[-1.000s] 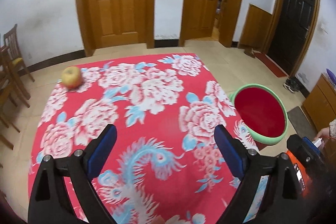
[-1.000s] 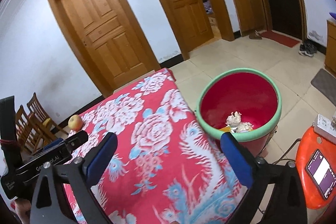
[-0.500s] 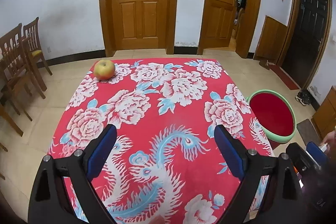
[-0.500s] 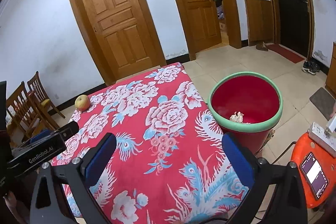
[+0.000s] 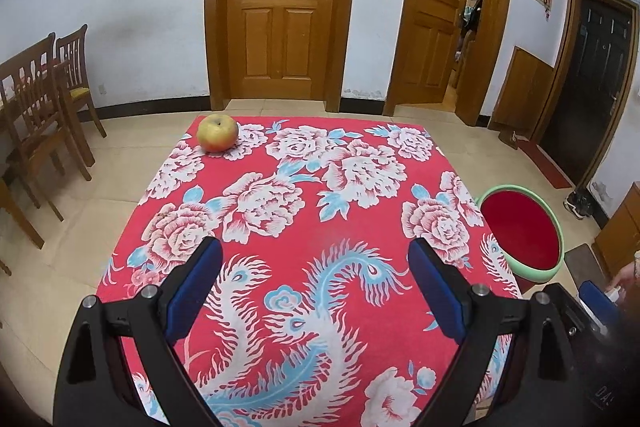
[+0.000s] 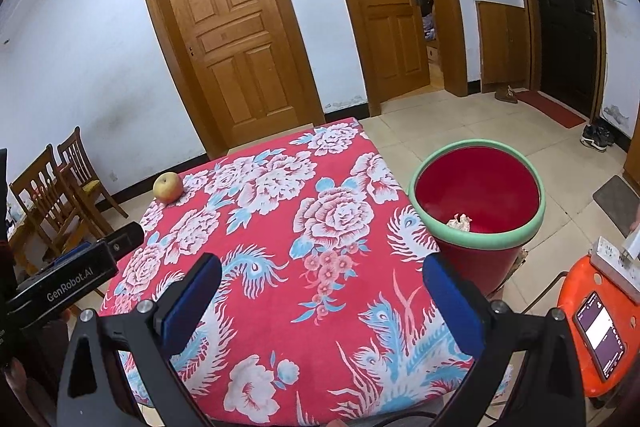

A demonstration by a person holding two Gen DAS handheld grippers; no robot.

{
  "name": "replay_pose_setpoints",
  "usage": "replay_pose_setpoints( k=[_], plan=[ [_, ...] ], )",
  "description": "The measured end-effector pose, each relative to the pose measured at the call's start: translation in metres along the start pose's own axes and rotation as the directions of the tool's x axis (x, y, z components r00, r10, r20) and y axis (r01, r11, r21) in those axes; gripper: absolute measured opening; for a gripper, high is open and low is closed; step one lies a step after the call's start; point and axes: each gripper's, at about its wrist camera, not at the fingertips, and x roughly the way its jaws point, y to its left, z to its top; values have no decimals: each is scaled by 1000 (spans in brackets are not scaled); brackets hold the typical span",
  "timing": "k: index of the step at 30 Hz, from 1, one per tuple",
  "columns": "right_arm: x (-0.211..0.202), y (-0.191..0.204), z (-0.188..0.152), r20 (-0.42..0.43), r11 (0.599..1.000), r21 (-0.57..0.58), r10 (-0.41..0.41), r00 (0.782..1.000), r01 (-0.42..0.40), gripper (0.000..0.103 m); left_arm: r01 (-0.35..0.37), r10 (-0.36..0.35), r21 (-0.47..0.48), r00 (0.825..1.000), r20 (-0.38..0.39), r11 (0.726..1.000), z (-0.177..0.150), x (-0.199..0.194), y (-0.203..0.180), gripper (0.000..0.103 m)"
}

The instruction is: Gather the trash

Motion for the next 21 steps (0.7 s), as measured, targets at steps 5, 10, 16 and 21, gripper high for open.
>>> replay_pose_setpoints(
  k=[5,10,16,21],
  plan=[
    [0,6,-2,-2,1000,-5,4,1000,-4,102,-2,2,1,1000,-2,1000,-1,1,1,93],
    [1,7,-3,-2,1000,-5,4,1000,-4,102,-2,2,-1,1000,-1,1000,-1,0,1,93],
    [0,7,-3,-2,1000,-5,4,1000,-4,102,-1,1,-3,1000,-1,1000,-1,1,2,93],
    [0,6,-2,-2,1000,-6,5,1000,-5,102,-1,1,-2,1000,0,1000,-1,1,2,93]
  ],
)
